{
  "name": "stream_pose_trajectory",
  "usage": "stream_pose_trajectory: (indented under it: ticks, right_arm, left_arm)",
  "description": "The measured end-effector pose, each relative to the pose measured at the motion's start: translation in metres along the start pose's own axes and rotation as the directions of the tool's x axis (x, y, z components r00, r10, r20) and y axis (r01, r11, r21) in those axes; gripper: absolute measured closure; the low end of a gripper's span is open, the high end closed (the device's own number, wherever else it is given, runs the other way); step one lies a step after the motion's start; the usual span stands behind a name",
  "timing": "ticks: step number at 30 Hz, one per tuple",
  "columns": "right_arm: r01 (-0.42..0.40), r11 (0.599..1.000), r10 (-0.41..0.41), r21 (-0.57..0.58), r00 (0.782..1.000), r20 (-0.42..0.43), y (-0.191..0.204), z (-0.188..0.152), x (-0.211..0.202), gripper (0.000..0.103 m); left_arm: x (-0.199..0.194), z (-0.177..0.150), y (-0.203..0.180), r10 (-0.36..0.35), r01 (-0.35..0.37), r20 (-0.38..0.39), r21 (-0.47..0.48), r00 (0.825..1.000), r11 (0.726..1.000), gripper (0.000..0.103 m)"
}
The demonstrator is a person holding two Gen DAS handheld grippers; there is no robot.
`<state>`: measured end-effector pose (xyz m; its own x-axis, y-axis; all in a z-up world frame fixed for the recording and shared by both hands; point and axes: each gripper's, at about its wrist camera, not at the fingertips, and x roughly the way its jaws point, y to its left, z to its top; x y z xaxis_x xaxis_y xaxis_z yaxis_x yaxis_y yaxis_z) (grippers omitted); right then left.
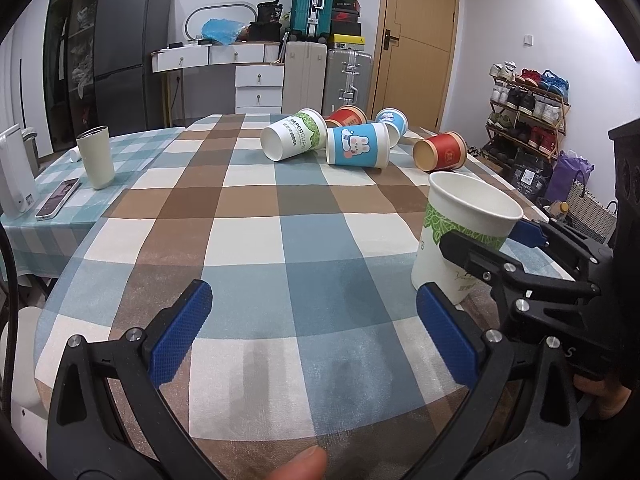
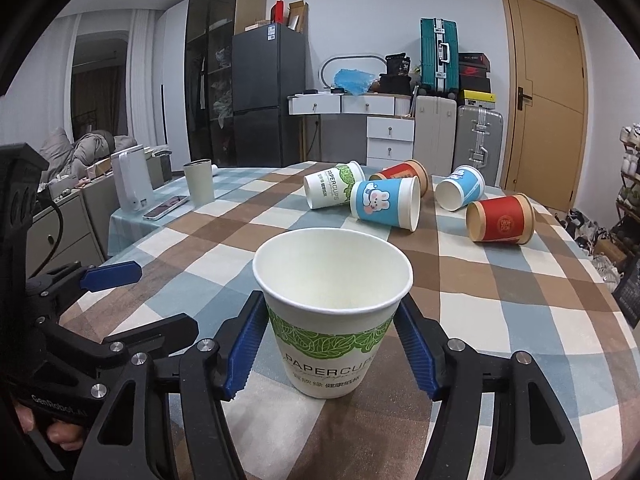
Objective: Flip cup upright
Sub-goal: 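Lower the upright cup onto the table and open the right gripper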
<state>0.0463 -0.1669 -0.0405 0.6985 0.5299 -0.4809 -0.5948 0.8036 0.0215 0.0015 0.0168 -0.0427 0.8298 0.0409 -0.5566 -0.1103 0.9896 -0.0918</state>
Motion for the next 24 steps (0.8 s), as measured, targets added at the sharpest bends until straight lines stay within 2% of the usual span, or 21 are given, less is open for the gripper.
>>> stream_pose_trajectory:
  ticks: [4,8,12,16,24]
  right_arm:
    - [-0.003,1.0,0.003,-0.005,1.0,0.0,-0.001,-0.001,-0.003,0.034]
    - [-0.015,1.0,0.015,0.001,1.0,0.021,-0.004,0.0,-0.008,0.022]
    - [-0.02,1.0,0.019,0.011,0.999,0.043,-0.009,0.002,-0.014,0.016]
    - [-0.035,0.999,0.032,0.029,0.997,0.073,-0.019,0.002,-0.024,0.002]
    - [-0.078,0.997,0.076,0.009,0.987,0.139,-0.03,-0.001,-0.047,0.0]
  left_arm:
    - [0.0,0.0,0.0,-0.001,0.001,-0.002,-0.002,1.0,1.0,0.001]
    - [0.0,0.0,0.0,-0.003,0.003,-0.002,-0.002,1.0,1.0,0.001]
    - [-0.001,0.0,0.0,-0.011,0.011,0.006,-0.009,1.0,1.0,0.001]
    - [-0.004,0.001,0.0,-0.025,0.025,0.02,-0.008,0.999,1.0,0.001]
    - [-0.013,0.003,-0.002,-0.049,0.05,0.056,-0.008,0.997,0.999,0.001]
